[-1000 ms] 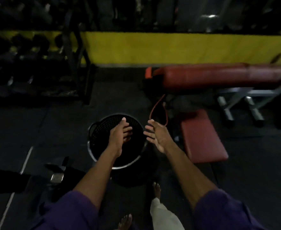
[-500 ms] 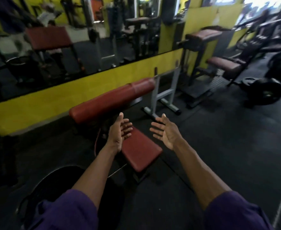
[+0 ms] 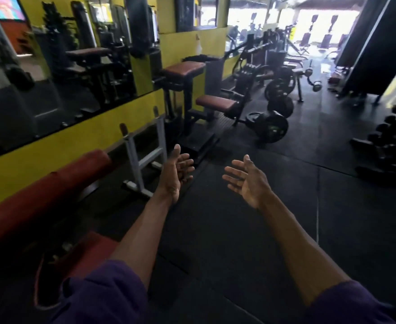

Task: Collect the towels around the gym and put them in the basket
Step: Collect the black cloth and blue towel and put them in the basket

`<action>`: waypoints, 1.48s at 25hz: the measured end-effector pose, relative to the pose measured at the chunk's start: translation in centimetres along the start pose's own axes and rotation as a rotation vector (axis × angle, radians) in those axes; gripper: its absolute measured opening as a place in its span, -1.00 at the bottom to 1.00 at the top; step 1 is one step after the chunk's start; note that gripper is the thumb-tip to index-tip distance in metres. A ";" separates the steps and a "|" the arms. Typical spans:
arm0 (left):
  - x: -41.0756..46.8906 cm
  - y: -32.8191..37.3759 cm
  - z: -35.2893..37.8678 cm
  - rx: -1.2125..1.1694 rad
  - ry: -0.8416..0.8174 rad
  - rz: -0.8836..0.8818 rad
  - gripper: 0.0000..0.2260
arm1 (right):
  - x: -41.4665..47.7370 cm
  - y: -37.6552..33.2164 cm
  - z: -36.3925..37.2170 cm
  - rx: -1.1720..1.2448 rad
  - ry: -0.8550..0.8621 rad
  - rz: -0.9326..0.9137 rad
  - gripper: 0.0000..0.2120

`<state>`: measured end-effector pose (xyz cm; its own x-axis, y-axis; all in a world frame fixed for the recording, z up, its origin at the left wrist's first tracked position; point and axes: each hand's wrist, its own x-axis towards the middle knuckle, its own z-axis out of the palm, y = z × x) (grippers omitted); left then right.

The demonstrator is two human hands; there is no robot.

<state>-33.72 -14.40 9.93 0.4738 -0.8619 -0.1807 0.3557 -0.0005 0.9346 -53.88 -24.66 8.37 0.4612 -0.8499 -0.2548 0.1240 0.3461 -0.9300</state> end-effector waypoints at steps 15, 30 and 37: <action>35.4 1.7 18.2 0.011 -0.306 -0.114 -0.43 | 27.7 -13.2 -11.7 0.107 0.306 -0.119 -0.49; 70.1 0.8 46.1 0.101 -0.415 -0.099 -0.39 | 58.1 -29.5 -34.1 0.189 0.451 -0.199 -0.52; 85.8 -1.5 58.3 0.085 -0.440 -0.092 -0.35 | 73.0 -35.8 -44.8 0.198 0.474 -0.188 -0.51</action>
<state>-40.55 -117.92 10.86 0.0496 -0.9897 -0.1342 0.3043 -0.1130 0.9459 -64.05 -116.87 11.23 -0.0257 -0.9746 -0.2225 0.3500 0.1997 -0.9152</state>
